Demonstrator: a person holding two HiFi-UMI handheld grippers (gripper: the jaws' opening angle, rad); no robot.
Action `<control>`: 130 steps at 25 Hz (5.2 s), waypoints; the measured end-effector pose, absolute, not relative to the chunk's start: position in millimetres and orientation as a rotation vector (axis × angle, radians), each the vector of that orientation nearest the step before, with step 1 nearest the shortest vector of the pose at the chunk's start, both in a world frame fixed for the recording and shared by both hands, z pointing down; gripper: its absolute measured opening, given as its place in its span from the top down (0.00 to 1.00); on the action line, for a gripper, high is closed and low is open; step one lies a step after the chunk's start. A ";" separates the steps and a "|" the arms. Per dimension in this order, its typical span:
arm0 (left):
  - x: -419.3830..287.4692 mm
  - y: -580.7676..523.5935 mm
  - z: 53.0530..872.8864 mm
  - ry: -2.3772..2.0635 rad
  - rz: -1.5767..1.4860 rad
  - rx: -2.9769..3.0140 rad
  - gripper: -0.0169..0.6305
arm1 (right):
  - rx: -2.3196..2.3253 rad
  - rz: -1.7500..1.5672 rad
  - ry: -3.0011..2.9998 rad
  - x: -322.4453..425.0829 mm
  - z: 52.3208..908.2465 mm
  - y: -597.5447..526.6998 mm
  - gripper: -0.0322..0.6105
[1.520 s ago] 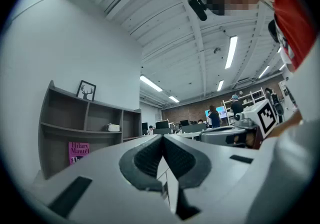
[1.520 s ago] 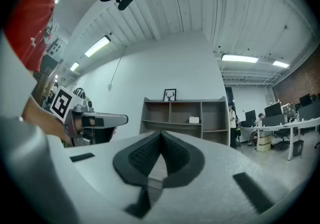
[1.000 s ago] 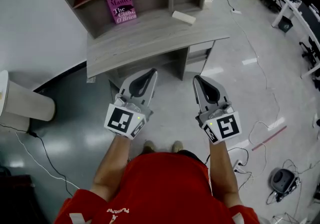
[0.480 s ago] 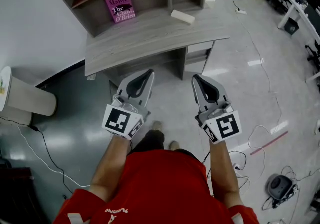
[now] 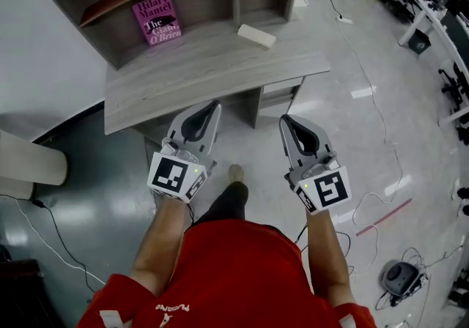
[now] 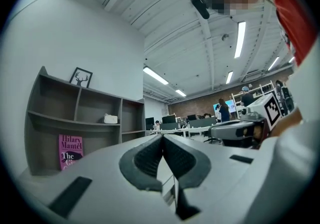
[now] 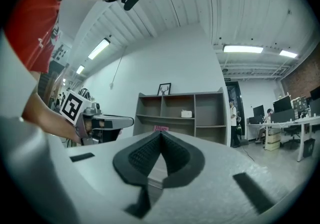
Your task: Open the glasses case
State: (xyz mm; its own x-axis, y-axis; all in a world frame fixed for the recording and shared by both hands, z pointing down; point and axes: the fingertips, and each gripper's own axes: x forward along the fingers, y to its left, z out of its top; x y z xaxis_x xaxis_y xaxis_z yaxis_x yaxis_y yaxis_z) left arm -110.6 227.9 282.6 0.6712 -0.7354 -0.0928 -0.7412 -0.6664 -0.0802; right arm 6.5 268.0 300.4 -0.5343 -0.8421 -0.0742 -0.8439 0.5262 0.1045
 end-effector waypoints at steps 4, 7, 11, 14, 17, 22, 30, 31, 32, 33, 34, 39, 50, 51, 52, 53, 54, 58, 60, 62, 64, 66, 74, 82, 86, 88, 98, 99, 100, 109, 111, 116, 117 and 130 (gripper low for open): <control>-102.2 167.8 290.6 1.227 0.091 -2.794 0.96 | -1.545 0.192 2.744 18.2 304.8 209.4 0.94; -100.1 119.6 296.6 1.227 0.086 -2.811 0.96 | -1.562 0.187 2.754 21.0 307.7 161.5 0.94; -99.7 58.6 301.4 1.214 0.075 -2.823 0.96 | -1.577 0.177 2.765 20.4 312.6 100.4 0.94; -98.3 20.6 305.4 1.189 0.059 -2.829 0.96 | -1.601 0.157 2.761 21.9 317.4 62.5 0.94; -97.0 -8.7 309.8 1.198 0.028 -2.835 0.96 | -1.612 0.136 2.773 23.7 324.6 34.8 0.94; -89.2 -44.3 334.0 1.206 -0.004 -2.844 0.96 | -1.615 0.109 2.798 34.3 336.9 -0.6 0.94; -71.0 -102.5 368.6 1.359 -0.117 -2.814 0.96 | -1.522 0.145 2.957 51.9 371.4 -62.0 0.94; -68.5 -110.9 374.7 1.384 -0.138 -2.807 0.96 | -1.507 0.143 2.984 54.5 377.8 -69.6 0.94; -65.6 -118.9 380.9 1.408 -0.161 -2.801 0.96 | -1.493 0.131 3.009 57.3 384.5 -77.1 0.94; -62.7 -126.5 387.4 1.432 -0.187 -2.794 0.96 | -1.476 0.118 3.030 60.3 391.1 -84.6 0.94; -59.9 -133.6 394.1 1.456 -0.213 -2.787 0.96 | -1.455 0.108 3.050 63.5 397.3 -91.9 0.94; -44.3 -160.3 428.7 1.562 -0.351 -2.757 0.96 | -1.330 0.087 3.148 78.1 423.9 -121.5 0.94; -40.1 -203.5 496.2 1.573 -0.629 -2.791 0.95 | -1.307 0.029 3.244 86.8 465.3 -161.8 0.94; -40.1 -207.4 501.1 1.559 -0.650 -2.805 0.95 | -1.317 0.014 3.252 85.7 469.4 -164.7 0.94; -40.5 -210.7 506.0 1.549 -0.670 -2.820 0.95 | -1.326 -0.002 3.261 84.1 473.3 -167.0 0.94; -41.7 -213.6 511.3 1.543 -0.694 -2.832 0.95 | -1.331 -0.017 3.269 81.9 477.0 -169.0 0.94; -43.6 -216.7 516.5 1.537 -0.719 -2.840 0.95 | -1.334 -0.029 3.276 79.5 480.5 -170.9 0.94; -46.8 -228.4 534.8 1.479 -0.802 -2.874 0.95 | -1.361 -0.075 3.296 72.4 495.1 -179.7 0.89; -46.0 -232.2 544.8 1.433 -0.842 -2.910 0.86 | -1.383 -0.095 3.307 71.0 503.0 -183.3 0.85; -45.5 -237.0 553.1 1.396 -0.879 -2.935 0.82 | -1.404 -0.108 3.324 70.9 510.7 -186.4 0.81; -44.7 -241.3 561.0 1.364 -0.920 -2.947 0.80 | -1.420 -0.132 3.343 72.2 518.7 -188.6 0.75; -42.5 -244.6 568.5 1.327 -0.960 -2.964 0.79 | -1.428 -0.165 3.365 73.9 527.1 -190.4 0.69; -29.9 -246.9 593.4 1.153 -1.110 -3.086 0.73 | -1.400 -0.245 3.506 74.1 559.6 -191.3 0.50; -26.0 -248.6 605.1 1.093 -1.228 -3.077 0.73 | -1.370 -0.288 3.627 73.1 584.7 -187.3 0.45; -26.5 -253.0 609.1 1.113 -1.288 -3.033 0.73 | -1.375 -0.278 3.654 73.5 591.3 -188.2 0.45; -25.7 -252.9 608.9 1.105 -1.310 -3.028 0.73 | -1.379 -0.268 3.667 74.1 594.2 -189.1 0.45; -20.6 -248.1 604.8 1.017 -1.322 -3.089 0.73 | -1.285 -0.234 3.704 75.4 595.3 -190.6 0.49; -20.0 -247.1 604.6 1.002 -1.322 -3.100 0.73 | -1.265 -0.240 3.704 75.4 595.1 -190.7 0.49; -19.5 -246.4 604.7 0.991 -1.322 -3.107 0.74 | -1.242 -0.254 3.701 75.5 594.8 -190.9 0.49; -18.0 -245.5 606.0 0.972 -1.350 -3.093 0.76 | -1.055 -0.720 3.469 87.4 579.6 -203.0 0.51; -18.2 -245.6 606.2 0.975 -1.351 -3.091 0.76 | -1.068 -0.708 3.439 91.0 571.8 -208.0 0.53; -17.5 -246.0 605.5 0.986 -1.350 -3.089 0.76 | -1.163 -0.589 3.379 102.8 551.6 -223.7 0.68; -17.3 -245.9 605.2 0.991 -1.350 -3.088 0.76 | -1.190 -0.563 3.366 105.4 548.2 -227.2 0.72; -15.9 -249.6 608.5 1.054 -1.366 -3.046 0.76 | -1.507 -0.419 3.298 133.9 551.3 -267.7 0.91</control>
